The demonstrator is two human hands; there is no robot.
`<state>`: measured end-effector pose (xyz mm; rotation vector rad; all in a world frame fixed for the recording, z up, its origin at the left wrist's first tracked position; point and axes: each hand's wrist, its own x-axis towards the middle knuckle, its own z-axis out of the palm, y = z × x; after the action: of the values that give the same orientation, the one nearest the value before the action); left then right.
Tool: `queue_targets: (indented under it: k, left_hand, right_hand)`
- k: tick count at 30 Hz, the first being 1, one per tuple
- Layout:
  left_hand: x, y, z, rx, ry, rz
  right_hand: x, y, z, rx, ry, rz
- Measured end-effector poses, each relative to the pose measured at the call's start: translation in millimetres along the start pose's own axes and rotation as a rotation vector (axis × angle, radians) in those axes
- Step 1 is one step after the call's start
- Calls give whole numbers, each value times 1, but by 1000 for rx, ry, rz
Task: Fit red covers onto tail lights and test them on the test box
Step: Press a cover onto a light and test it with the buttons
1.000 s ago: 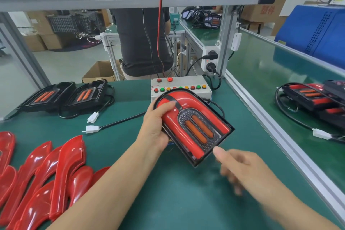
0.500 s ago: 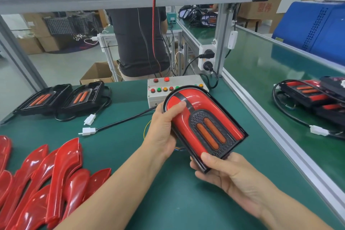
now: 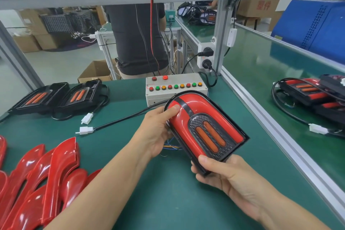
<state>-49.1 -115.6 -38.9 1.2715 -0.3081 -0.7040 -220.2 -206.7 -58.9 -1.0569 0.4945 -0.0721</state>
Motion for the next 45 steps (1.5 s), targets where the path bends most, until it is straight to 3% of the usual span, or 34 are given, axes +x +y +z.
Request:
queue_targets:
  k: [12, 20, 23, 25, 28, 29, 31, 33, 35, 40, 45]
  left_hand:
    - [6, -5, 0, -14, 153, 12]
    - [-7, -26, 32, -185, -8, -41]
    - [-8, -30, 39, -229, -6, -36]
    - [-4, -22, 34, -247, -28, -23]
    - [2, -7, 17, -235, -145, -17]
    - [3, -4, 13, -217, -201, -20]
    - [3, 1, 14, -185, -317, -33]
    - [3, 5, 23, -148, -430, -41]
    - [5, 9, 33, -85, -488, -23]
    - [10, 14, 47, -1, -482, -30]
    - [13, 9, 47, 49, -511, -15]
  right_hand:
    - [2, 11, 7, -48, 117, -68]
    - [9, 9, 5, -3, 138, -150]
    - [6, 4, 3, -114, 154, -137]
    - [1, -2, -7, -252, 252, -142]
    - [-4, -19, -30, -301, 481, -378]
    - [-4, -24, -37, -232, 439, -442]
    - [-2, -33, -38, -90, 167, -464]
    - [1, -36, -27, -60, -91, -370]
    - [4, -36, -17, 25, -216, -288]
    - [10, -37, -12, 233, -327, -261]
    - [11, -37, -5, 213, -222, -312]
